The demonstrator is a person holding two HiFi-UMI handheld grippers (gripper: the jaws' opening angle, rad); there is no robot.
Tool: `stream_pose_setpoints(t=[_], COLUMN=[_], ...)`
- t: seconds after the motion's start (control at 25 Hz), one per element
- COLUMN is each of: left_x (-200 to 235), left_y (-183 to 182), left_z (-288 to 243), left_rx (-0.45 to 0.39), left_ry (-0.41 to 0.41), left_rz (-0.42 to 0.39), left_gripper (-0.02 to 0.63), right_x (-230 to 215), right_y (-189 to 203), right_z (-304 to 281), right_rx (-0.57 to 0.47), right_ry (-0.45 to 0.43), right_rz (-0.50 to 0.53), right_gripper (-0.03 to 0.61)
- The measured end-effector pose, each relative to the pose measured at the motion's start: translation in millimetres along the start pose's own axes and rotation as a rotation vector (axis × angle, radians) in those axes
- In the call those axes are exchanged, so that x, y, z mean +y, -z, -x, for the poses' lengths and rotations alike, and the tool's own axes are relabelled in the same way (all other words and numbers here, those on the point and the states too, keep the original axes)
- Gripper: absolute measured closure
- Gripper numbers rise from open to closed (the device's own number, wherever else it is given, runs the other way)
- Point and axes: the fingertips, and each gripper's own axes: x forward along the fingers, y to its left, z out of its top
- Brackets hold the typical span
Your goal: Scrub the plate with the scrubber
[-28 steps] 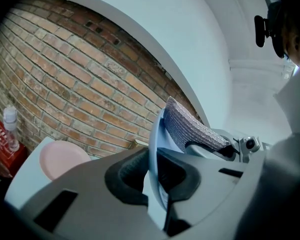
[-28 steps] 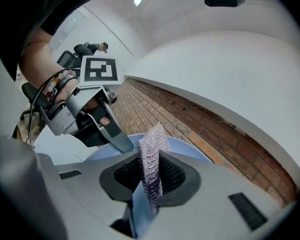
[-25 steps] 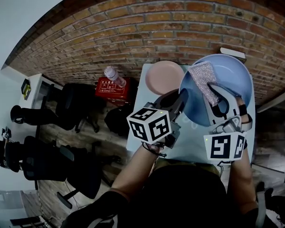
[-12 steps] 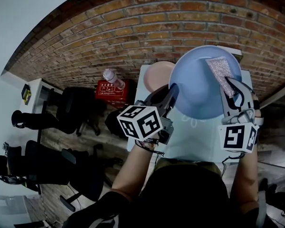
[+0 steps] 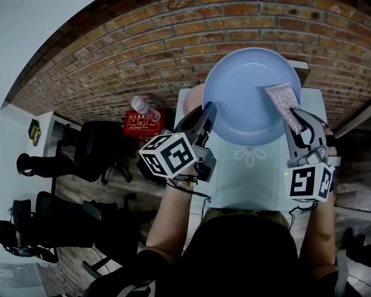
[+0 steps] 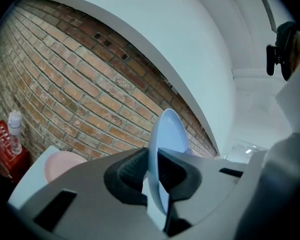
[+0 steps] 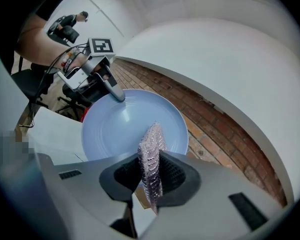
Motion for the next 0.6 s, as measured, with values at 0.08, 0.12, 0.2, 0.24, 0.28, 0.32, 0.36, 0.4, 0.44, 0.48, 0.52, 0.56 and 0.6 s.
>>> stream_pose_setpoints(t=[0.08,0.12,0.2,0.24,0.28,0.32,0.36,0.4,0.44,0.48,0.52,0.56,0.6], left_x=[3,4,6,8,9,10,12,13,14,15,15,16,16], left_y=[-4,-6,-10,-12,-13,-13,-14,-14,-14,-13,-13,-12,-12], left_z=[0,-1,-4,-6,-7,-8,-9,-10,-11,-12,-13,-13,-14], left_rx=[-0.013,-0.019,-0.030,-0.034,-0.038,-0.040,-0.042,-0.043,-0.043,-0.043,-0.043,-0.044,-0.043], left_ry=[-0.004,-0.006,-0.010,-0.014,-0.018,-0.022,-0.025,-0.027,-0.027,-0.028,-0.028,-0.030,-0.033], left_rz=[0.013,0.018,0.022,0.022,0.023,0.025,0.029,0.033,0.038,0.043,0.046,0.046,0.043], left_gripper=[0.568,0.568,0.568,0.568,0.568,0.568,0.568,0.568,0.568,0.568,0.568,0.568,0.568], right_x=[7,10,20,26,33,41,49,56,63,70,76,82,89], right_y=[2,3,3,3,3,3,2,1,-1,-3,-5,-9,-12], right_z=[3,3,4,4,5,5,6,6,7,7,7,7,8], right_rx=[0.002,0.003,0.004,0.005,0.005,0.004,0.002,-0.001,-0.004,-0.009,-0.017,-0.028,-0.040], right_ry=[-0.014,-0.022,-0.046,-0.062,-0.081,-0.102,-0.122,-0.142,-0.160,-0.178,-0.196,-0.214,-0.234], right_rz=[-0.003,0.000,0.008,0.013,0.018,0.024,0.030,0.035,0.040,0.046,0.052,0.059,0.068], right_gripper=[0.488,0.488,0.488,0.488,0.488,0.488,0.488,0.488,0.488,0.488,0.488,0.488,0.488])
